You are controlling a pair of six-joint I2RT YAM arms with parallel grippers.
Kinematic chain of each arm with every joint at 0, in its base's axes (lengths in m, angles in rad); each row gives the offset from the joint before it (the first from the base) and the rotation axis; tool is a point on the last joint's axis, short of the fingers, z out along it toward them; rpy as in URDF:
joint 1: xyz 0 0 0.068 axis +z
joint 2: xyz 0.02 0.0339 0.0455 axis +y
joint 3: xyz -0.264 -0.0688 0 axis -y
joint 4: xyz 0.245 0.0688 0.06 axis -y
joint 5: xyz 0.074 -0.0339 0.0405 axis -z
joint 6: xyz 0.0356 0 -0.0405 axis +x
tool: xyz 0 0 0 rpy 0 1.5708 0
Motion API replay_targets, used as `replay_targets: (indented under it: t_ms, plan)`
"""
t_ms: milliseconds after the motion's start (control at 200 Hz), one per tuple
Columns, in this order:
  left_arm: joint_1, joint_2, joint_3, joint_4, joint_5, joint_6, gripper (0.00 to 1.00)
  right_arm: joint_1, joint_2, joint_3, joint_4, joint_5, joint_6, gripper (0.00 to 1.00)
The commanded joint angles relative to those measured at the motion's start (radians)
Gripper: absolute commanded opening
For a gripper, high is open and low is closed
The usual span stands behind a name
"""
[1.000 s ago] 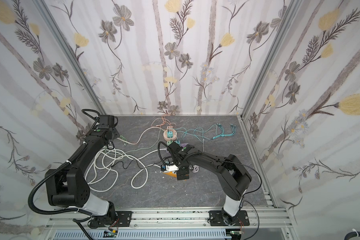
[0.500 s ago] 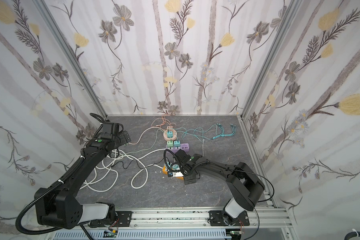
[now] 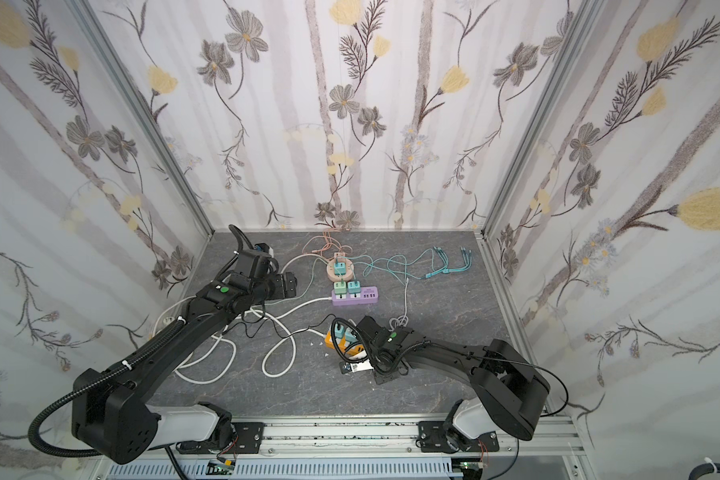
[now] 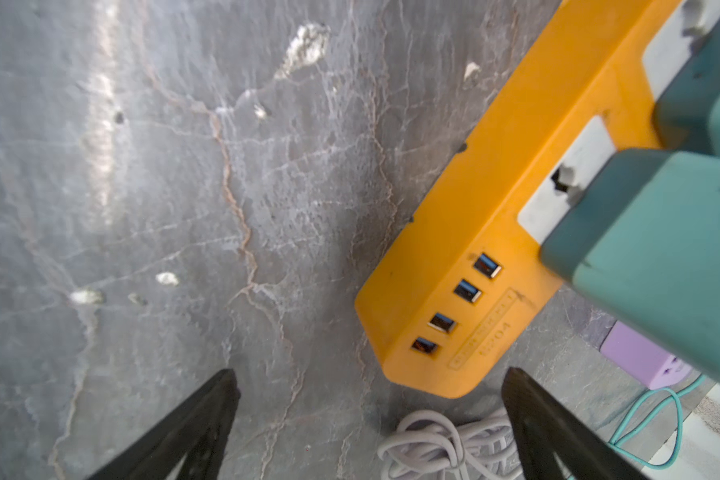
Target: Insert the plug
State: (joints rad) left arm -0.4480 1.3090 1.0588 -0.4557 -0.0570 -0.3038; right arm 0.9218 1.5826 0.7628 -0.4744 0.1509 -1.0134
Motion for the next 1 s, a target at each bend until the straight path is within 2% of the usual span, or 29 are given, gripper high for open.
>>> replay_targets:
  t_ms: [0, 125, 310, 475, 615, 844, 999]
  plan:
    - [-0.068, -0.036, -0.056, 0.103, 0.152, 0.180, 1.00, 0.001, -0.030, -0.005, 0.049, -0.037, 0.046, 0.99]
    - [-0.163, -0.045, -0.118, 0.196, 0.198, 0.350, 0.99, 0.004, -0.054, -0.018, 0.075, -0.019, 0.042, 0.99]
    - [-0.214, -0.036, -0.187, 0.371, 0.387, 0.572, 0.93, 0.009, -0.112, -0.076, 0.196, 0.016, -0.015, 0.99]
    - [-0.216, 0.045, -0.138, 0.394, 0.583, 0.680, 0.88, 0.015, -0.177, -0.123, 0.280, 0.021, -0.033, 0.99]
    - [-0.221, 0.105, -0.110, 0.429, 0.714, 0.716, 0.85, 0.015, -0.203, -0.158, 0.324, 0.035, -0.032, 0.99]
    - [-0.243, 0.231, -0.044, 0.477, 0.739, 0.730, 0.81, 0.019, -0.221, -0.159, 0.289, -0.028, 0.018, 0.99]
    - [-0.255, 0.282, -0.051, 0.653, 0.578, 0.580, 0.78, 0.040, -0.193, -0.156, 0.283, -0.052, 0.032, 0.99]
